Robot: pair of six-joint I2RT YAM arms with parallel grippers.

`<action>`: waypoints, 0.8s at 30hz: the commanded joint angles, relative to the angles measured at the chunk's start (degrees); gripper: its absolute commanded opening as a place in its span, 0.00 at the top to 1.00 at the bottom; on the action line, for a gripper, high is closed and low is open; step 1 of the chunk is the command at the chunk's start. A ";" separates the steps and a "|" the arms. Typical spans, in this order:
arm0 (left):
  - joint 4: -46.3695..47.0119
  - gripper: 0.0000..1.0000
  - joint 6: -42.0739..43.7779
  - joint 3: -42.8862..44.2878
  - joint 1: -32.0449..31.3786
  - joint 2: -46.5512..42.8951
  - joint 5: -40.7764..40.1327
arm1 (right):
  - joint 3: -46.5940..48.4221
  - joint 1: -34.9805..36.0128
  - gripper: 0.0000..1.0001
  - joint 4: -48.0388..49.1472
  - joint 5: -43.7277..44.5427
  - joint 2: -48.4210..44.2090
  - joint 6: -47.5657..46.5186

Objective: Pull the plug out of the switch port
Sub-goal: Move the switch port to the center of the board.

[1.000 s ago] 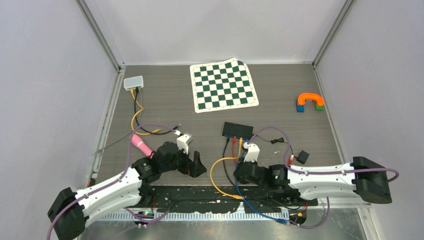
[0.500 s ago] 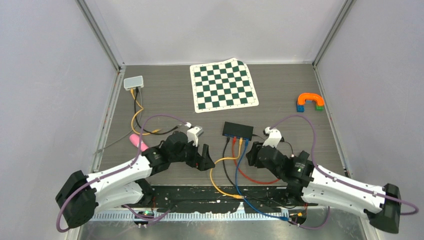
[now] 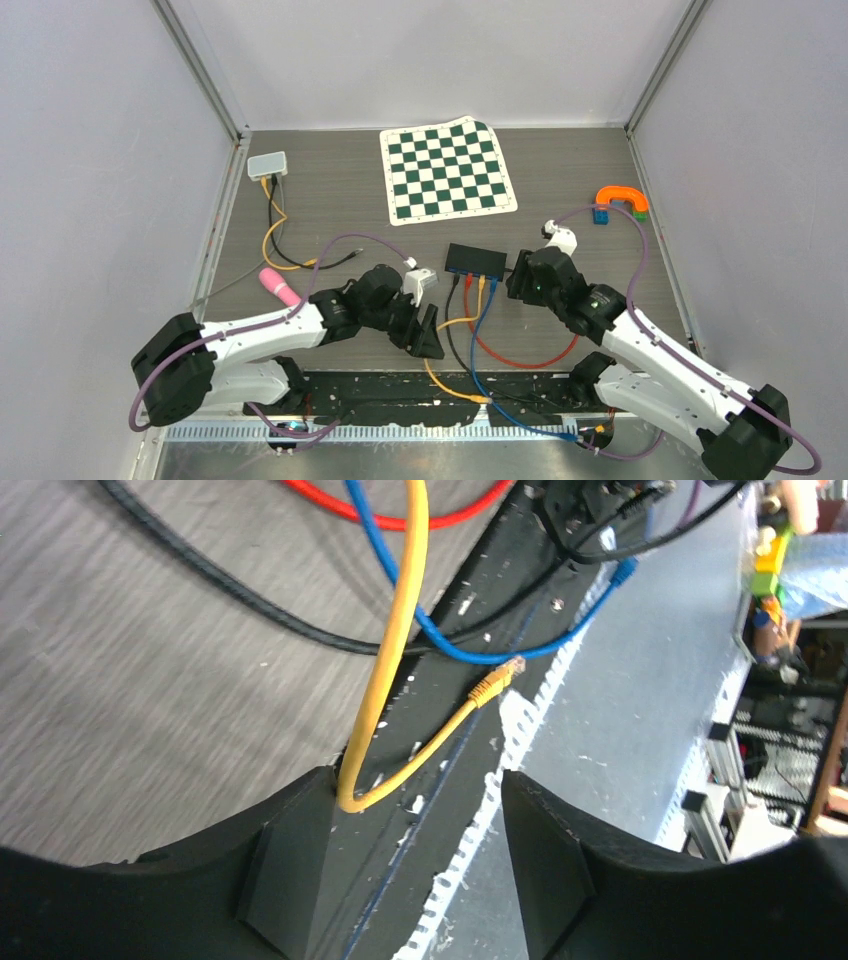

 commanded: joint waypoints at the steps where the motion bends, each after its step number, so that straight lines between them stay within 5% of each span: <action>1: 2.48 0.46 -2.65 3.84 -0.48 2.50 9.52 | 3.17 -3.94 0.45 4.52 -6.77 4.71 -1.41; 5: 1.73 0.54 -4.98 5.08 -0.55 5.45 15.06 | 3.19 -9.80 0.45 9.52 -15.84 9.91 -0.59; 8: -2.11 0.38 -3.73 5.29 -0.55 5.81 14.44 | 4.02 -13.54 0.44 12.93 -22.19 14.70 -0.56; 15: -19.05 0.14 4.78 8.37 -0.32 -1.71 -0.64 | 7.52 -18.98 0.39 14.97 -26.55 20.98 -4.66; 16: -20.42 0.02 5.39 8.87 -0.18 -4.13 -3.40 | 7.73 -19.57 0.39 15.16 -26.89 21.53 -5.48; 24: -18.27 0.00 7.73 13.34 10.40 -10.56 -19.59 | 12.18 -25.79 0.38 16.69 -32.40 31.75 -10.91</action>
